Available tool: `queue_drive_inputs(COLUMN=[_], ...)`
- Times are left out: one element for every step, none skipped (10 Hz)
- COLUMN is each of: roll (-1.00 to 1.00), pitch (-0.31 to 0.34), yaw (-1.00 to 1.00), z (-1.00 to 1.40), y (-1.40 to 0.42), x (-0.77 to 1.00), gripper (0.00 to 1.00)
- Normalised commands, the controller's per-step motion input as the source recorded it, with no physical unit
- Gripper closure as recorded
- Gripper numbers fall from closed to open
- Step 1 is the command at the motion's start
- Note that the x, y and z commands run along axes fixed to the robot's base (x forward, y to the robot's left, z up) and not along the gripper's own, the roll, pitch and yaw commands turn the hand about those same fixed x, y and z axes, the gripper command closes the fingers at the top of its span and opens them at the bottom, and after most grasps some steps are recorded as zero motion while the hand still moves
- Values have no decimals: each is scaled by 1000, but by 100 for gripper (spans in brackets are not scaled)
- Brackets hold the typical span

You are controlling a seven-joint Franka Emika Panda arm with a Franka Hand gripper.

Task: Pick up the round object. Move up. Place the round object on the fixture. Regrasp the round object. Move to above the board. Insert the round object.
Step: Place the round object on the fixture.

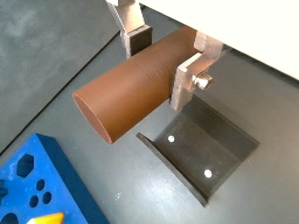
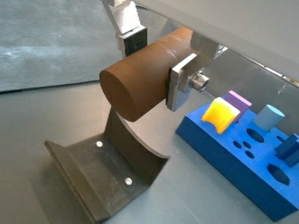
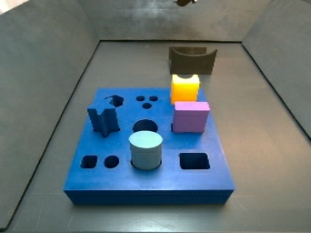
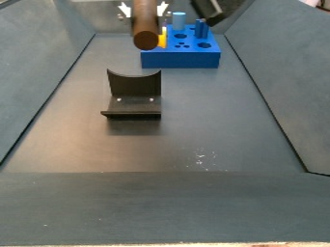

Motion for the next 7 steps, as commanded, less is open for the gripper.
queue_drive_inputs(roll=[-353, -331, -312, -1000, -1000, -1000, -1000], pitch=[131, 118, 106, 30, 24, 25, 53], yaw=[-140, -125, -114, -139, -140, -141, -141], z=[-11, -12, -9, -1000, -1000, -1000, -1000], y=[48, 46, 44, 76, 78, 87, 86], x=[370, 289, 217, 143, 127, 128, 146], gripper=[100, 100, 100, 100, 100, 100, 100])
